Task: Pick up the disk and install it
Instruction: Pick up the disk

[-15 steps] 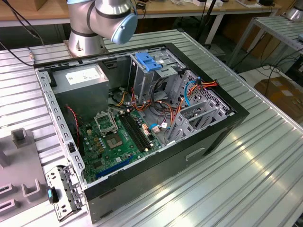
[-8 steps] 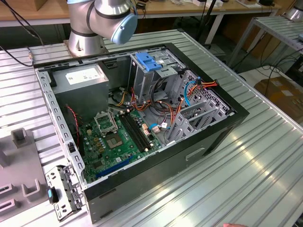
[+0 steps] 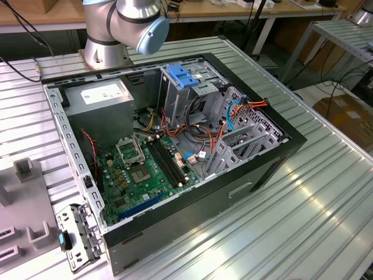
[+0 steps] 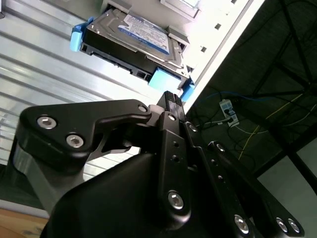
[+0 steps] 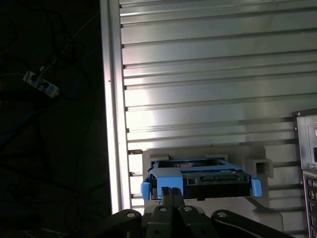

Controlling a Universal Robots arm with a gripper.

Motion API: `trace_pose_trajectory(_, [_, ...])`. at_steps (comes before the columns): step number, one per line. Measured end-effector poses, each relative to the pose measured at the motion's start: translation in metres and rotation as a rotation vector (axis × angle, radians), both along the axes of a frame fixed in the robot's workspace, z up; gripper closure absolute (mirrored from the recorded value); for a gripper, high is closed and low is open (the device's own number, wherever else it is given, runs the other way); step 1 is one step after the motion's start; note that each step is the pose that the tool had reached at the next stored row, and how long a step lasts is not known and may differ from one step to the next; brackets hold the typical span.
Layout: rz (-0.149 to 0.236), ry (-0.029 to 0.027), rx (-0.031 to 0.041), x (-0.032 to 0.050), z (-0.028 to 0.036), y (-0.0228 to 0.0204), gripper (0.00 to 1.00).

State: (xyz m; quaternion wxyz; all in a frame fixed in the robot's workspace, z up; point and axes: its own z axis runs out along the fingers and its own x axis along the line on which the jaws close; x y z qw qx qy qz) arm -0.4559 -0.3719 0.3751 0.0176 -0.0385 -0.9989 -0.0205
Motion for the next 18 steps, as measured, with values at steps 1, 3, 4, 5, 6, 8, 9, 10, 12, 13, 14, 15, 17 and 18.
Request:
trace_pose_trajectory(1, [0.000, 0.0000, 0.0000, 0.0000, 0.0000, 0.0000, 0.89])
trace_pose_trajectory(3, [0.003, 0.0000, 0.0000, -0.0001, 0.0000, 0.0000, 0.89])
trace_pose_trajectory(4, [0.011, 0.0000, 0.0000, -0.0001, 0.0000, 0.0000, 0.89])
trace_pose_trajectory(5, [0.022, -0.0001, 0.0000, -0.0001, 0.0000, 0.0000, 0.89])
trace_pose_trajectory(6, [0.061, 0.0000, 0.0001, -0.0001, 0.0000, 0.0000, 0.89])
trace_pose_trajectory(8, [0.119, 0.0000, 0.0000, -0.0001, 0.0000, 0.0000, 0.89])
trace_pose_trajectory(9, [0.138, 0.0000, 0.0000, -0.0001, 0.0000, 0.0000, 0.89])
trace_pose_trajectory(10, [0.157, -0.0001, 0.0000, -0.0001, 0.0000, 0.0000, 0.89])
trace_pose_trajectory(12, [0.218, 0.0000, 0.0000, -0.0001, 0.0000, 0.0000, 0.89])
trace_pose_trajectory(13, [0.249, -0.0001, 0.0000, -0.0001, 0.0000, 0.0000, 0.89])
trace_pose_trajectory(14, [0.277, 0.0000, 0.0000, -0.0001, 0.0000, 0.0000, 0.89])
trace_pose_trajectory(15, [0.296, 0.0000, 0.0000, -0.0001, 0.0000, 0.0000, 0.89])
trace_pose_trajectory(17, [0.327, 0.0000, 0.0000, -0.0001, 0.0000, 0.0000, 0.89])
trace_pose_trajectory(18, [0.340, 0.0000, 0.0000, -0.0001, 0.0000, 0.0000, 0.89])
